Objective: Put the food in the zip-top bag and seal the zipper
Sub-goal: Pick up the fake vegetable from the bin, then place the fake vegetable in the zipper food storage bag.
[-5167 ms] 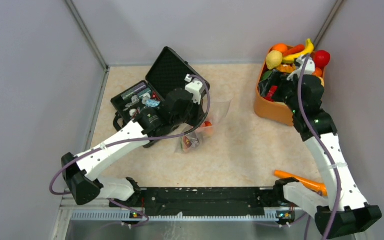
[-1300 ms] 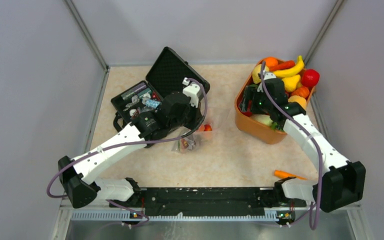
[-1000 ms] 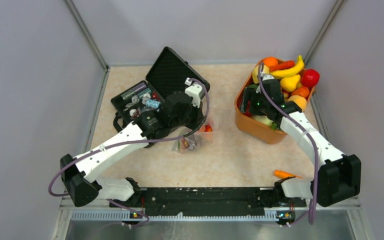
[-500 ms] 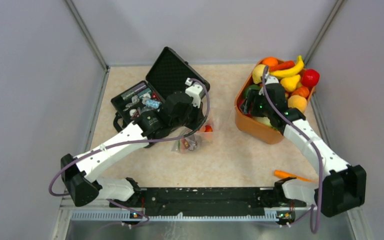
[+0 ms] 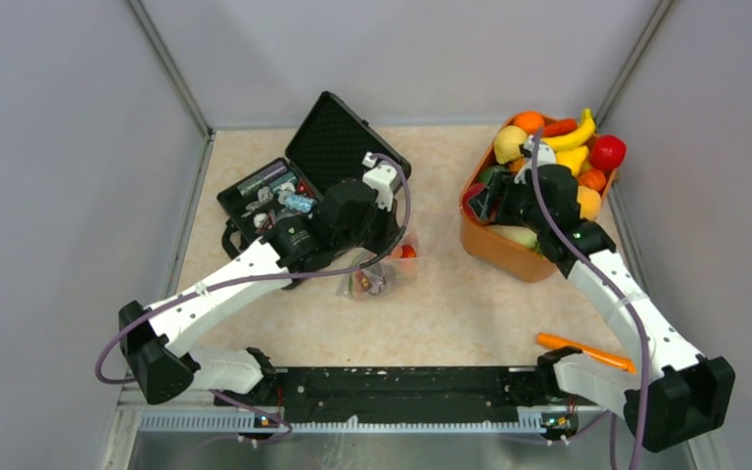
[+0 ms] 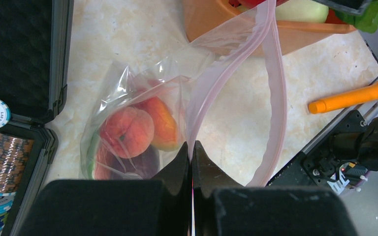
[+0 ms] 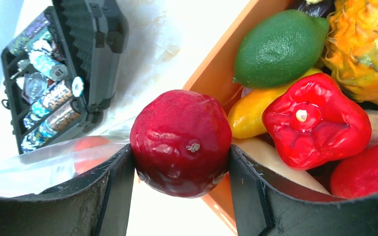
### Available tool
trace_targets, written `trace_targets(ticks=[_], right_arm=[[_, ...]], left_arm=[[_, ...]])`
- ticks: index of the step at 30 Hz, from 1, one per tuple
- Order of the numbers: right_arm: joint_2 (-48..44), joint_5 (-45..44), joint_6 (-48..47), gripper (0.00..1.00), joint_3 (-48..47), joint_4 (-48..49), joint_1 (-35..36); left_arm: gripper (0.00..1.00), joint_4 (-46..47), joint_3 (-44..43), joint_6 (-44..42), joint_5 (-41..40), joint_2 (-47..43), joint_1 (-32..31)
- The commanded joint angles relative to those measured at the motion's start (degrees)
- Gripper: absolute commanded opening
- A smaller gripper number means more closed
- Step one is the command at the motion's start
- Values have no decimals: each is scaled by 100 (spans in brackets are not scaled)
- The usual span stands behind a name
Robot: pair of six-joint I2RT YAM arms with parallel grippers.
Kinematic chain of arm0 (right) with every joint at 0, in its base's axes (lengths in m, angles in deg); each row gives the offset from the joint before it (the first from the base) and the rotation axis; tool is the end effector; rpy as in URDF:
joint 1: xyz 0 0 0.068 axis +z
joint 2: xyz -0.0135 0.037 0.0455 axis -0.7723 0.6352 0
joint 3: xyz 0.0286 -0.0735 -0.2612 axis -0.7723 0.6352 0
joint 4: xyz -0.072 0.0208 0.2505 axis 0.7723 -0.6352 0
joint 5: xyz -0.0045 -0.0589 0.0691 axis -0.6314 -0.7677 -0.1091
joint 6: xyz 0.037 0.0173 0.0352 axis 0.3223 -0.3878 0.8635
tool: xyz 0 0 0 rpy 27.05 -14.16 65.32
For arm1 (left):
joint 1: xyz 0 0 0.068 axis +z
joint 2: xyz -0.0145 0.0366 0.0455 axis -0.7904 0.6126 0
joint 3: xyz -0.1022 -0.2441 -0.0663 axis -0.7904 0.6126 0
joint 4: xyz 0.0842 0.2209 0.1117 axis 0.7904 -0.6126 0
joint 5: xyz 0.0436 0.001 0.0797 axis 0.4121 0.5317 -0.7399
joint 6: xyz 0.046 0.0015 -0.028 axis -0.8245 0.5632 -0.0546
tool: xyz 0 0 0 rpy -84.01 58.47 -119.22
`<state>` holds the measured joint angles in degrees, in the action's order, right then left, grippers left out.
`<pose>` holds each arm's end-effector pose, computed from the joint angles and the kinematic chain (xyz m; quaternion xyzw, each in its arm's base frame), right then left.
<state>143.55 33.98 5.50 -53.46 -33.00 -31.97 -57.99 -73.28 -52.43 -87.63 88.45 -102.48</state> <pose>0.2305 0.0805 0.3264 0.0058 0.8514 0.2116 0.4799 0.1855 -0.2208 0.3596 0.2091 0.8442 -0.2737 0.4107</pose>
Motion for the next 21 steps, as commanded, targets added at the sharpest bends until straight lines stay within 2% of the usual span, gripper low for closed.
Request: trace_targets(ticks=[1, 4, 7, 13, 17, 21], right_arm=[[-633, 529, 45, 41, -90, 502, 30], [-1043, 867, 123, 40, -44, 835, 29], [-1249, 1603, 169, 39, -53, 1179, 30], [-980, 3304, 177, 39, -175, 1451, 30], [-784, 3773, 82, 40, -102, 1399, 47], [-649, 3840, -169, 40, -137, 1190, 159]], left_arm=[[0, 213, -263, 56, -35, 17, 25], [0, 202, -260, 47, -27, 33, 23], [0, 223, -261, 47, -31, 40, 25], [0, 295, -260, 21, -42, 12, 25], [0, 300, -274, 29, -78, 1, 25], [0, 309, -322, 47, -44, 44, 25]])
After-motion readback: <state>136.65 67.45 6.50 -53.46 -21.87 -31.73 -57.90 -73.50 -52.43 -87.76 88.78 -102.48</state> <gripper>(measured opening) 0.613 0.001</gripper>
